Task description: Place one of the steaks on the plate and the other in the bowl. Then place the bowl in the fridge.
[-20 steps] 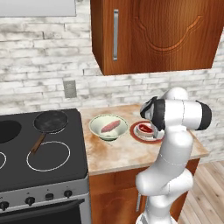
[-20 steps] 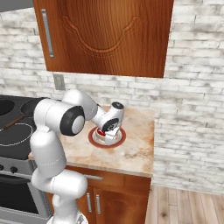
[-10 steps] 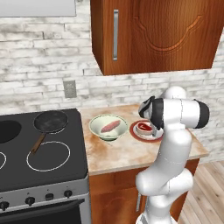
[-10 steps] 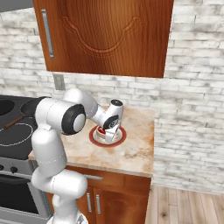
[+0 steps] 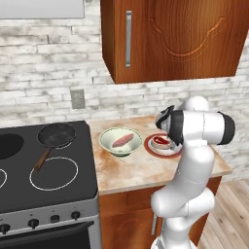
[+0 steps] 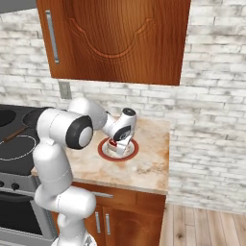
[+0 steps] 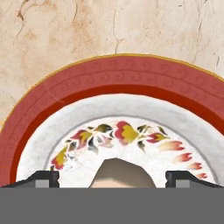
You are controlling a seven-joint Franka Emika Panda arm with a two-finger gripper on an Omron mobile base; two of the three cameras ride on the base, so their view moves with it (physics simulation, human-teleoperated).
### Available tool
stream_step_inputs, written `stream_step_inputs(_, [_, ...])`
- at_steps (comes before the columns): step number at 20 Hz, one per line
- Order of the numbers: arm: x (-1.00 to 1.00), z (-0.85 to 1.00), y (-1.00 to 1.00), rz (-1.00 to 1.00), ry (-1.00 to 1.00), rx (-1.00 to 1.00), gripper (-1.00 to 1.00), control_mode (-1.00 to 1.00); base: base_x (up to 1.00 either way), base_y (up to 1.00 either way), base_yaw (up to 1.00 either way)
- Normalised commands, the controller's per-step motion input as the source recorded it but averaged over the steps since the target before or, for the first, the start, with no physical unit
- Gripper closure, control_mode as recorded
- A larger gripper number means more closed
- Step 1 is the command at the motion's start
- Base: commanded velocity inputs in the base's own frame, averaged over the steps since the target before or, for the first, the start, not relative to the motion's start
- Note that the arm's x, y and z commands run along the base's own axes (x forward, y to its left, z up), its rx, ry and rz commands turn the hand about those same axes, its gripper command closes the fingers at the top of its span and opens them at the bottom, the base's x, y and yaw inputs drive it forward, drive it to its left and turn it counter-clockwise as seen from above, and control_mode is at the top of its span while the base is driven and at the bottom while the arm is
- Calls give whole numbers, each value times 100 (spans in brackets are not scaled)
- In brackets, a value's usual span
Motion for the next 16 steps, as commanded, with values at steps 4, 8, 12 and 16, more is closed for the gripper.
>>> stream_step_inputs(4, [-40, 70, -24, 1, -17, 7, -100, -100, 0, 0, 0])
stream_step_inputs(8, [-29, 55, 0, 18, 0, 2, -100, -100, 0, 0, 0])
stream_step_inputs(12, [-46, 19, 0, 42, 2, 0, -100, -100, 0, 0, 0])
stream_step_inputs(16, [-62, 6, 0, 55, 0, -2, -100, -100, 0, 0, 0])
